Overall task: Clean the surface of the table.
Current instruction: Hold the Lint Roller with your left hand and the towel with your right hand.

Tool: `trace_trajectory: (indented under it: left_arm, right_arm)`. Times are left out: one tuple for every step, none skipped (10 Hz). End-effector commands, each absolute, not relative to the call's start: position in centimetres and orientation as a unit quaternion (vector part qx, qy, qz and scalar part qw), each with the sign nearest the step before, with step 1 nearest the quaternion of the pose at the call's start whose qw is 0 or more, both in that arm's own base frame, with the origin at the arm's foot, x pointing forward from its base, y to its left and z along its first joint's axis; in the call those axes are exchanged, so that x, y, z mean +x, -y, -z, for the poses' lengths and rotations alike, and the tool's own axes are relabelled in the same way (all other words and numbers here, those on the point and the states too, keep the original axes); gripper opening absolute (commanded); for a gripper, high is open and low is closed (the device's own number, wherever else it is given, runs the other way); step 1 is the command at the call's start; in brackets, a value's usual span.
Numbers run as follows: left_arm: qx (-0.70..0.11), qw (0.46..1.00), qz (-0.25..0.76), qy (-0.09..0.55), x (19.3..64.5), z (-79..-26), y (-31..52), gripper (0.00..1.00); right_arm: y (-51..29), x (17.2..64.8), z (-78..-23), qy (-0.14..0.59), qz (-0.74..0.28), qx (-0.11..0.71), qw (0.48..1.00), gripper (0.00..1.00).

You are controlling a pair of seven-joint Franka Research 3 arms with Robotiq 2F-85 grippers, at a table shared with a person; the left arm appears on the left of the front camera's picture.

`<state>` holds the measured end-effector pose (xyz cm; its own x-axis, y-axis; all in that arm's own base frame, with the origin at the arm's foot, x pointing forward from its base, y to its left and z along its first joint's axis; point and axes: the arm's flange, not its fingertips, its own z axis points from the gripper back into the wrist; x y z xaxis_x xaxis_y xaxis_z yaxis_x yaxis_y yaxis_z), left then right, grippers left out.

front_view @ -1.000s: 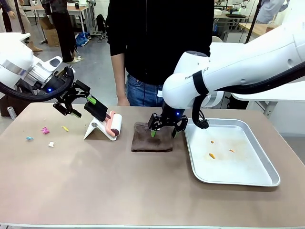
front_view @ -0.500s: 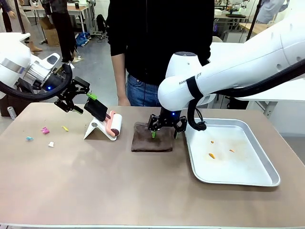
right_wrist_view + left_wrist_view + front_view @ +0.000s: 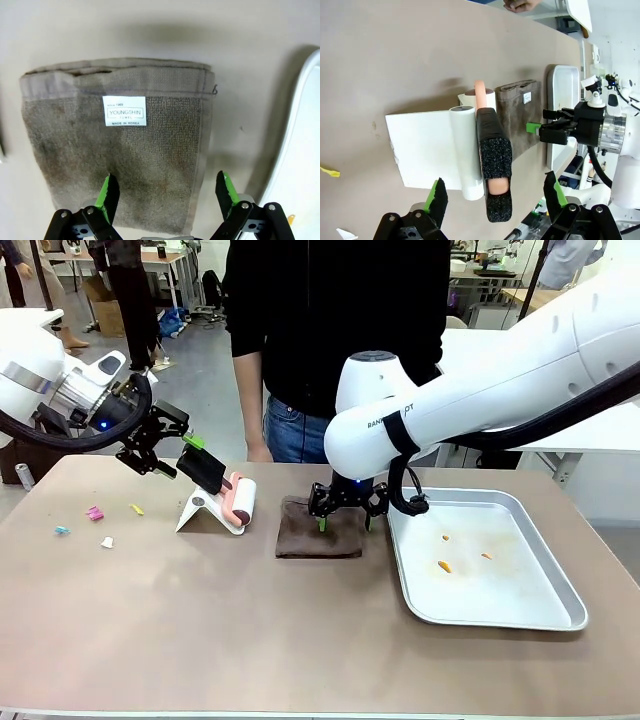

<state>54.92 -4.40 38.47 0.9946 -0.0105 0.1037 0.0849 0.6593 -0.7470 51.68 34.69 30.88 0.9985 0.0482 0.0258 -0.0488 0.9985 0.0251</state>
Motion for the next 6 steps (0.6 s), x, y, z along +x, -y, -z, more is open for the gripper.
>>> trace_trajectory:
  left_arm:
    - [-0.426, 0.902, 0.036, 0.054, 54.27, -38.44, 4.04, 1.0]
    - [-0.425, 0.903, 0.037, 0.054, 54.26, -38.44, 4.08, 1.0]
    - [-0.422, 0.904, 0.036, 0.056, 54.26, -38.45, 4.06, 1.0]
    - [-0.421, 0.904, 0.036, 0.056, 54.26, -38.46, 4.04, 1.0]
    - [-0.421, 0.904, 0.037, 0.057, 54.25, -38.48, 4.07, 1.0]
    - [-0.421, 0.904, 0.039, 0.058, 54.24, -38.53, 4.1, 1.0]
  right_arm:
    - [-35.38, 52.26, -30.81, 0.02, -0.014, -0.01, 1.0, 1.0]
    - [-35.35, 52.3, -30.74, 0.019, -0.013, -0.009, 1.0, 1.0]
    - [-35.29, 52.35, -30.7, 0.016, -0.013, -0.007, 1.0, 1.0]
    - [-35.17, 52.41, -30.7, 0.016, -0.013, -0.004, 1.0, 1.0]
    - [-35.09, 52.49, -30.6, 0.014, -0.012, -0.004, 1.0, 1.0]
    - [-34.99, 52.59, -30.38, 0.01, -0.011, -0.002, 1.0, 0.78]
